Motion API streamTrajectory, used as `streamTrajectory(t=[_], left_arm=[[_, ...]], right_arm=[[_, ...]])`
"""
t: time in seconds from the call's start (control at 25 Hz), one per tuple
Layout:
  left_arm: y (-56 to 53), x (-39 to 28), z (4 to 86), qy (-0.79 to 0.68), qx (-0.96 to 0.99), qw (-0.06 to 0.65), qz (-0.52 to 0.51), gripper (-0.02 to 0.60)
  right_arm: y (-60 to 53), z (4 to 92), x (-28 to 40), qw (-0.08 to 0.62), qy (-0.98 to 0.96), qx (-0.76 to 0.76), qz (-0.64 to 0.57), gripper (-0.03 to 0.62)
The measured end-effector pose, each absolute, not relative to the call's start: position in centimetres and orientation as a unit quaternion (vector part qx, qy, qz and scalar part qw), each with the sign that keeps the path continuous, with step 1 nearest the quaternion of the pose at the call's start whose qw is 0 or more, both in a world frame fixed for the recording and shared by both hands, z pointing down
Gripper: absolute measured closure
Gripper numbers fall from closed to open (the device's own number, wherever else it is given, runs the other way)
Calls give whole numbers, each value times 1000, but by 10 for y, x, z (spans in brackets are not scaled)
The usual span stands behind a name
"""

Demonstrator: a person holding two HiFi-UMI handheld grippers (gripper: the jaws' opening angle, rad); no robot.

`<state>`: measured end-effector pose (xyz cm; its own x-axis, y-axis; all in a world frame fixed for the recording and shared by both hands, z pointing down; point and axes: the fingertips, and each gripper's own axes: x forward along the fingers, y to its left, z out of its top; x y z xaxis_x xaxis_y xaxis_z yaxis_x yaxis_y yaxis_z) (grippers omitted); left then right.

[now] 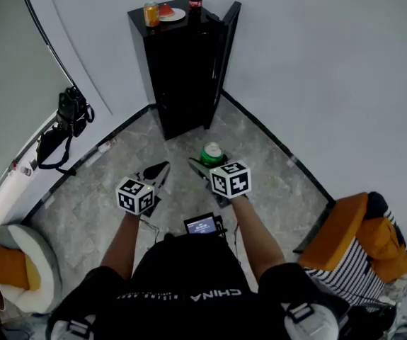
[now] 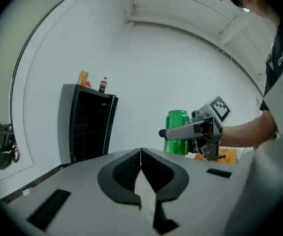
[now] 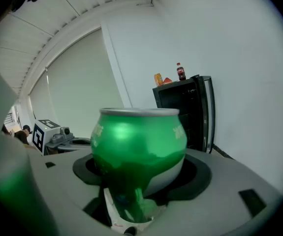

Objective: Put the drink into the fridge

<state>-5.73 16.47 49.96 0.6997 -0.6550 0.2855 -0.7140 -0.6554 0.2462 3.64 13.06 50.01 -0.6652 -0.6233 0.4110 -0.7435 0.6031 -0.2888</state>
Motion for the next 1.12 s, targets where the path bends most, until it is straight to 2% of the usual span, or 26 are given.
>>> streamTrajectory(t=[1.12], left_arm=[[181,-38,492,-361,914,159,88,569]], right_arm=[[144,496,49,118,-884,381,243,249]])
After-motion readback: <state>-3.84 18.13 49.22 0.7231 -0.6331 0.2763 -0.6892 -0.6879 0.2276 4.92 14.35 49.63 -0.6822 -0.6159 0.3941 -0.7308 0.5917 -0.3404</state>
